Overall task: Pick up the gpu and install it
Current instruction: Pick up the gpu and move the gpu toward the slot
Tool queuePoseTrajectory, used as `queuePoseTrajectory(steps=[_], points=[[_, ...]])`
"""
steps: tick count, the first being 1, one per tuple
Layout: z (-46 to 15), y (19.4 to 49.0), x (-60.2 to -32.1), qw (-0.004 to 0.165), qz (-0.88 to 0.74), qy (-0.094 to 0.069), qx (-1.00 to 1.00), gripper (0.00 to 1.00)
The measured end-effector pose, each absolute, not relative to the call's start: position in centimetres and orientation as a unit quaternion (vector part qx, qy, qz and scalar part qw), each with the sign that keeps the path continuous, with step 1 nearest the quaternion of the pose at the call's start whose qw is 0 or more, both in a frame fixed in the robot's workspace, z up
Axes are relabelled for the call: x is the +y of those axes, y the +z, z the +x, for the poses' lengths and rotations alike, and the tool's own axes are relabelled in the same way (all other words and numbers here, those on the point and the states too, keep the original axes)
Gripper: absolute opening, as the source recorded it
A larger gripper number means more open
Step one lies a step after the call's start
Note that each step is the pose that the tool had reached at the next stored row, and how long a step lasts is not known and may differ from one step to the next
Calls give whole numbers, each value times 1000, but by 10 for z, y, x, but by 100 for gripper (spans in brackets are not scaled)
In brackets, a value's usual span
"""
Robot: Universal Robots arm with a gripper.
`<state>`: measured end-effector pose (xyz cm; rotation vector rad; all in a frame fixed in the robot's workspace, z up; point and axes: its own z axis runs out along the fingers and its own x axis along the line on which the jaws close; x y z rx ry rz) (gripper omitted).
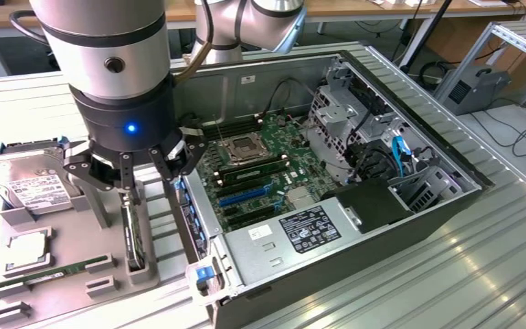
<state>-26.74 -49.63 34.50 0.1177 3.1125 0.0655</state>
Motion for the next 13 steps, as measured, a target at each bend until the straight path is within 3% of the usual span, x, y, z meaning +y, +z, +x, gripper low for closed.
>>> queuePoseTrajectory(steps=[13], points=[[-271, 342, -496, 13, 38, 21, 999, 42]])
